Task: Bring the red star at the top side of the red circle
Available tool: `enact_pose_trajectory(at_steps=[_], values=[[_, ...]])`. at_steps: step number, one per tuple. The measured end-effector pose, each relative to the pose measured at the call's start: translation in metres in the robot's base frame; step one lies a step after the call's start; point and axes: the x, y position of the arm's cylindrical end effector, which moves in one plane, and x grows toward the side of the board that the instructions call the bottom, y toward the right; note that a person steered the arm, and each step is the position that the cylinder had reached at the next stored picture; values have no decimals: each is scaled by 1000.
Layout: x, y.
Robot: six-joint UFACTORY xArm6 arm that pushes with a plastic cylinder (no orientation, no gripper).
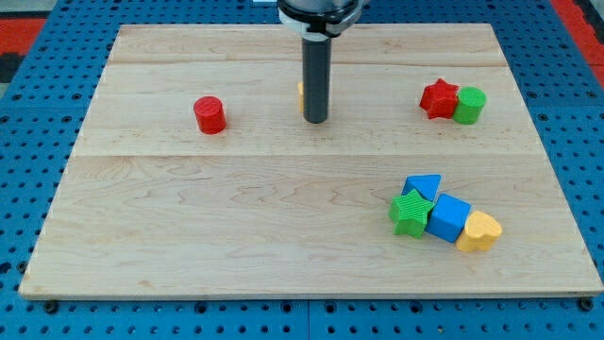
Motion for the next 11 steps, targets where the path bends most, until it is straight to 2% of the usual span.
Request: enact_pose_trajectory(at_steps=[1, 2, 3, 4, 5, 6, 7, 8, 9, 10, 11], values=[[-21, 30], [-46, 1], [-22, -64], [19, -7], [30, 103], [18, 220], [9, 241], [-9, 173], [-45, 76], [-80, 55], [-118, -5]])
